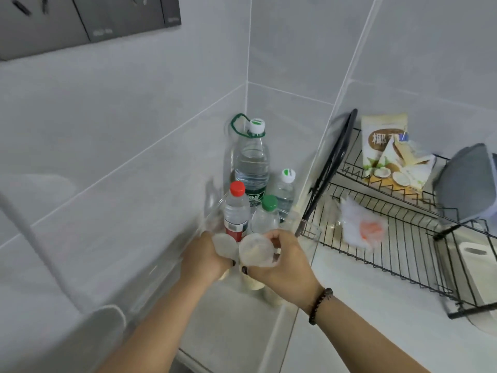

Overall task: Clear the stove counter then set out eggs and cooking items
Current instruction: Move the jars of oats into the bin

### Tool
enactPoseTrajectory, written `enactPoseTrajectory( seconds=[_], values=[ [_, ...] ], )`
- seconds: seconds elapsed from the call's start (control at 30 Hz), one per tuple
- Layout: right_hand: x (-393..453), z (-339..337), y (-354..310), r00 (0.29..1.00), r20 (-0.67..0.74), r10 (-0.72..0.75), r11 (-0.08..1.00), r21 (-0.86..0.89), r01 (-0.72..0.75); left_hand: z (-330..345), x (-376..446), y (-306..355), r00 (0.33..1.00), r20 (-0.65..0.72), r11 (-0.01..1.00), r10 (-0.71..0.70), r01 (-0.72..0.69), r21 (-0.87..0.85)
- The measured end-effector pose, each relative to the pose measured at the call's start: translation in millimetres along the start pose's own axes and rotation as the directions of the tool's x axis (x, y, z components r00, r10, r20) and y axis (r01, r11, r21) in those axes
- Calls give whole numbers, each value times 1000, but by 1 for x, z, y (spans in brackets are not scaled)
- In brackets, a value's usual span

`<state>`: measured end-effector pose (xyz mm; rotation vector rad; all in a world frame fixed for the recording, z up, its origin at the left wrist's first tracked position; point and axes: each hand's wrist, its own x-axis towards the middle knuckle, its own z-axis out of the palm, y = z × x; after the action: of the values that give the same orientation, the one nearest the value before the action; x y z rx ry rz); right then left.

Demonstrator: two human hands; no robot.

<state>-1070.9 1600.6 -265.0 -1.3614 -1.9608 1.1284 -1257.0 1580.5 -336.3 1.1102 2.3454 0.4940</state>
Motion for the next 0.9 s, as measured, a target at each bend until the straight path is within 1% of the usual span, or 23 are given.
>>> enactPoseTrajectory(
  seconds=[0.1,0.2,0.27,0.33,0.37,0.4,0.47,0.53,0.6,0.63,0.73,0.9],
  values=[
    [14,10,-2,1000,-24,-11,997,-81,9,1,7,3,998,44,998,53,-54,21],
    [20,17,2,1000,-29,-7,994,-106,3,-2,5,9,992,72,994,108,-109,7],
    [19,20,9,999,-40,12,991,-133,-18,0,3,8,990,69,992,125,-124,-10],
    [17,21,17,999,-15,47,979,-195,-49,0,0,7,992,58,993,113,-111,-37],
    [16,21,20,998,5,65,971,-230,-62,1,-1,5,992,40,992,124,-123,-20],
    [15,21,22,997,23,78,962,-264,-69,0,-2,3,988,27,988,154,-155,27],
    [15,23,26,994,52,96,943,-324,-74,-3,-6,3,975,32,953,221,-223,204],
    [15,27,27,993,65,96,920,-387,-64,-9,-12,7,968,51,885,247,-246,396],
    [17,32,29,994,64,84,887,-459,-45,-12,-15,8,961,60,819,270,-262,510],
    [18,34,30,994,66,83,869,-493,-39,-13,-15,7,960,63,804,272,-263,533],
    [19,38,32,991,87,104,825,-565,-37,-16,-12,6,958,77,806,277,-275,524],
    [24,38,34,985,94,147,813,-579,-67,-15,-5,6,947,90,794,309,-309,523]
  ],
)
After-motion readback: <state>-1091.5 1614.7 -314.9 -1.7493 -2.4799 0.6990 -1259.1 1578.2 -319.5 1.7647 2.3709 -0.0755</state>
